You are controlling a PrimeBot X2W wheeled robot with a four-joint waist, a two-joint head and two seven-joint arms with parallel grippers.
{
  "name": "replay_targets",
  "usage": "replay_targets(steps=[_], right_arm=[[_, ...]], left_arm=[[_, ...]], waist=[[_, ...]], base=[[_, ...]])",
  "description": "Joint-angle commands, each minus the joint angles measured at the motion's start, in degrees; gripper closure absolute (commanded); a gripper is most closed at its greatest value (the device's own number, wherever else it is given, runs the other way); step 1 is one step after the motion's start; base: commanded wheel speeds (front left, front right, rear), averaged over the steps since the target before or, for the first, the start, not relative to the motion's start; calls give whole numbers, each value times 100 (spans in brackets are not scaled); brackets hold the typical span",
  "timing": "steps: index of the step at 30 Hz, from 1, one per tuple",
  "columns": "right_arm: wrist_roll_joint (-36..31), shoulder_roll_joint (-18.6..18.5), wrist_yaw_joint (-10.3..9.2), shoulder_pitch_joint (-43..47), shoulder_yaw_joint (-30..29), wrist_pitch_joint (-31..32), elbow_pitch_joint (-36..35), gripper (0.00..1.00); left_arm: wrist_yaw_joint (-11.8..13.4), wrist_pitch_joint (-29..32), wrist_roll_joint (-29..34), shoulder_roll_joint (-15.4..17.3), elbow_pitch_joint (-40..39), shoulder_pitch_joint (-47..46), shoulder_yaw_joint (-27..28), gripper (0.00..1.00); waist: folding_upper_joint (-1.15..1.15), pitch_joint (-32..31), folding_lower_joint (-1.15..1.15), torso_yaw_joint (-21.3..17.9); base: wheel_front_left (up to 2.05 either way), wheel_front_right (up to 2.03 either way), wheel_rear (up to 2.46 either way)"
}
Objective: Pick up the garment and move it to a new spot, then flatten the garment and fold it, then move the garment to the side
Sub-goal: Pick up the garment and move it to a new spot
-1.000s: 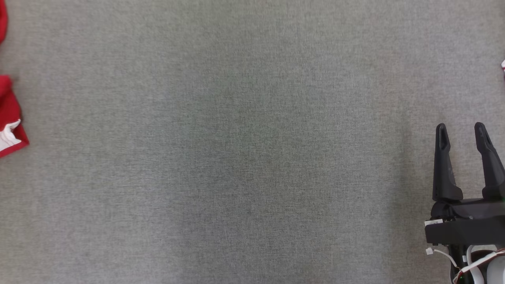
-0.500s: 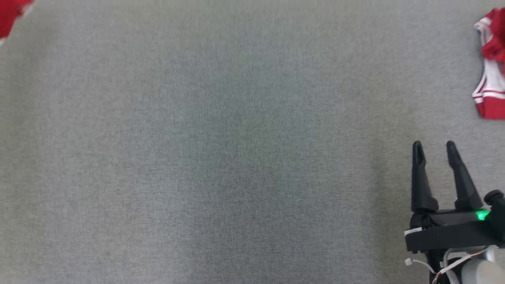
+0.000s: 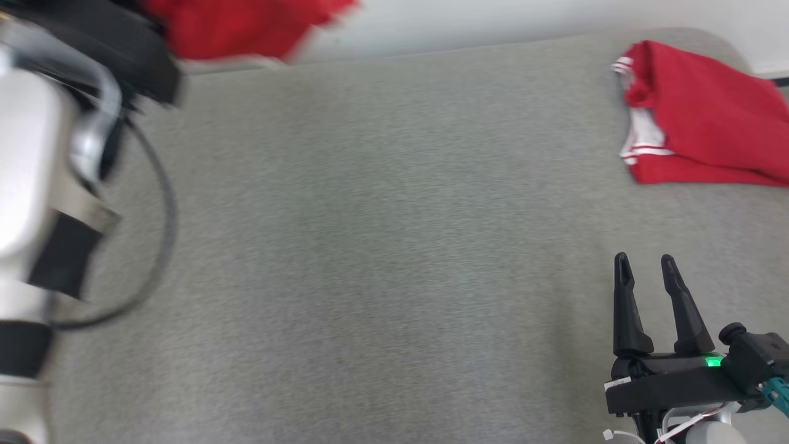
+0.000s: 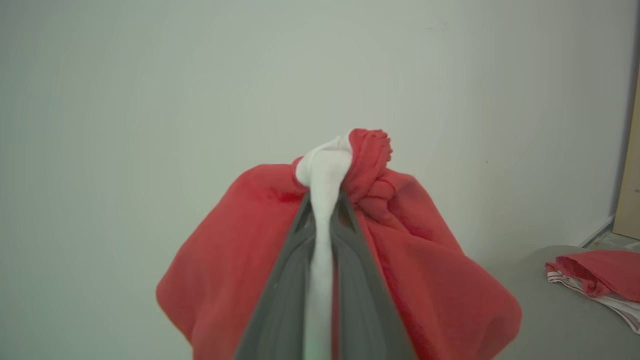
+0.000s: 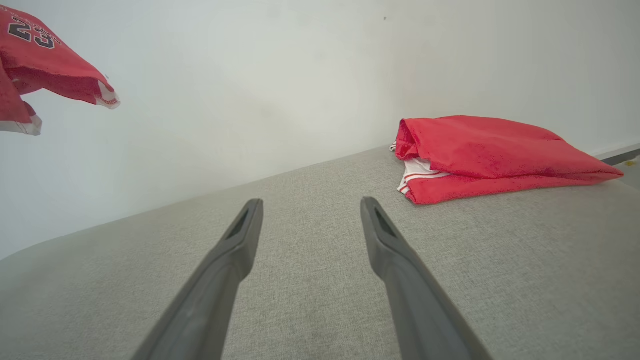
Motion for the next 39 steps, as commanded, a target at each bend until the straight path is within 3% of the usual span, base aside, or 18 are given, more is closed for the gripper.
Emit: replay_targets(steps=[1,8,13,23,24,26,33,39], right_arm=[[62,17,-13,27,13,-78,73,0],[185,33,-13,-8,73,-233,292,0],[334,33,-13,-85,206,-328,433,0],[518,32,-13,-239,371,-417,696,0],[514,33,-13,-266,395,-415,716,0],[497,32,-13,-306,419,-419,753,0],[316,30,-13,-211,285,-423,821,0],[161,29,-13,-21,115,-393,753,0]], left_arm=[[67,51,-28,-219,-193,281,-146,100],[178,111,-52,-896,-571,1136,-742,100],[286,-68,-4,-1133,-420,1766,-1030,100],[268,-542,77,-1610,311,2942,-1684,100],[249,-578,134,-1637,418,2990,-1776,87],[232,-696,165,-1739,547,3035,-1878,0],[250,-1062,98,-1900,268,2994,-1638,0],[571,-1076,299,-1542,-679,3537,-904,0]], waist=[[0,-182,1,-506],[0,-143,1,-928],[0,-60,1,-1123],[0,62,1,-1112],[0,58,1,-1090],[0,24,1,-1031],[0,-377,1,-576],[0,-783,1,-155]], base=[[0,0,0],[0,0,0],[0,0,0],[0,0,0],[0,0,0],[0,0,0],[0,0,0],[0,0,0]])
